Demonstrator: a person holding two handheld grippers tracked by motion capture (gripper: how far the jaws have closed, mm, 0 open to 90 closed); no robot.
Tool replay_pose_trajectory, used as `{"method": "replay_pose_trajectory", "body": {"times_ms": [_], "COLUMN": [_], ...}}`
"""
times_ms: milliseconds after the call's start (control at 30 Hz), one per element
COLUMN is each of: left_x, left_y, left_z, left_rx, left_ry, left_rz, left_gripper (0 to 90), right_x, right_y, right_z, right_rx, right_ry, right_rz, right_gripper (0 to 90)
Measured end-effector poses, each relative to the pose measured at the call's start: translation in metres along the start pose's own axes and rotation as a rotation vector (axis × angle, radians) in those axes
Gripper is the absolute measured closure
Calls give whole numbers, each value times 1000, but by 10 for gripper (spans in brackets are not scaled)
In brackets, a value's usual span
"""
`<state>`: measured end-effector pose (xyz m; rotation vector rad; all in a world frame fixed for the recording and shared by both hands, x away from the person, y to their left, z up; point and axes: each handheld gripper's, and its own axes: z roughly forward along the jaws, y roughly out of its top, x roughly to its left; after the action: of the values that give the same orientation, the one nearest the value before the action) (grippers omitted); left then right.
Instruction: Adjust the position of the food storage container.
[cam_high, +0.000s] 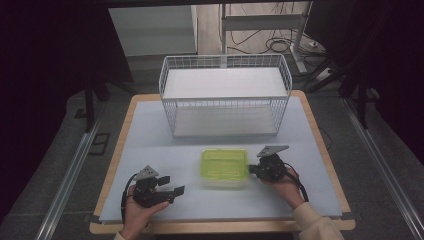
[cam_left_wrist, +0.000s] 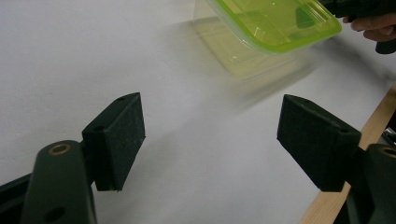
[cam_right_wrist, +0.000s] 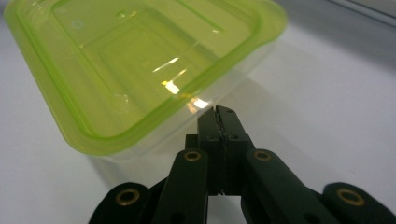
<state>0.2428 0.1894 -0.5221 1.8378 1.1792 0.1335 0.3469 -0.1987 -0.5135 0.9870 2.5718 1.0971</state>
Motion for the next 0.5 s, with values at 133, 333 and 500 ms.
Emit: {"method": "replay_pose_trajectory", "body": {"times_ms": [133, 333, 500], "left_x": [0, 0, 0], "left_y": [1, 3, 7], "left_z": [-2, -3, -6], "left_rx": [-10, -7, -13], "left_ry": [-1, -14, -29], "left_rz": [-4, -21, -46], "left_gripper": [230, 234, 239], "right_x": [-3, -5, -10], "right_y": [-4, -15, -21], "right_z": [-14, -40, -45], "right_rx": [-37, -85, -105], "right_ry": [-9, -12, 9], "right_rz": [19, 70, 105], "right_gripper": [895, 867, 628]}}
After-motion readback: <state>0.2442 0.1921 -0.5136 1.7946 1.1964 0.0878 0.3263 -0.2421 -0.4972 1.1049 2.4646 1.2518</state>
